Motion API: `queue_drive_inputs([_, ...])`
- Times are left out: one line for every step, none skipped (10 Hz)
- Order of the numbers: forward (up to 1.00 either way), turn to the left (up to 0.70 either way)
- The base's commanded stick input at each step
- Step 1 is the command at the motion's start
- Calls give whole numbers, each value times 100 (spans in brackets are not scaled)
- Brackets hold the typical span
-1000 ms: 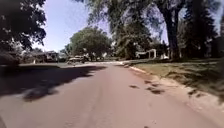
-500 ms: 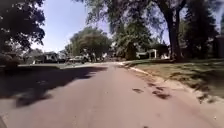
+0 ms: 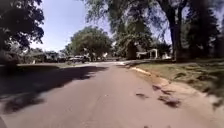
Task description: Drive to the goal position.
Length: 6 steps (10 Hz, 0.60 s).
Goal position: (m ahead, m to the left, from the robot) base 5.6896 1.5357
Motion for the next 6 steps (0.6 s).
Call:
queue_drive_inputs([50, 0])
queue_drive_inputs([50, 0])
queue_drive_inputs([50, 0])
queue_drive_inputs([50, 0])
queue_drive_inputs([50, -41])
queue_drive_inputs([50, -23])
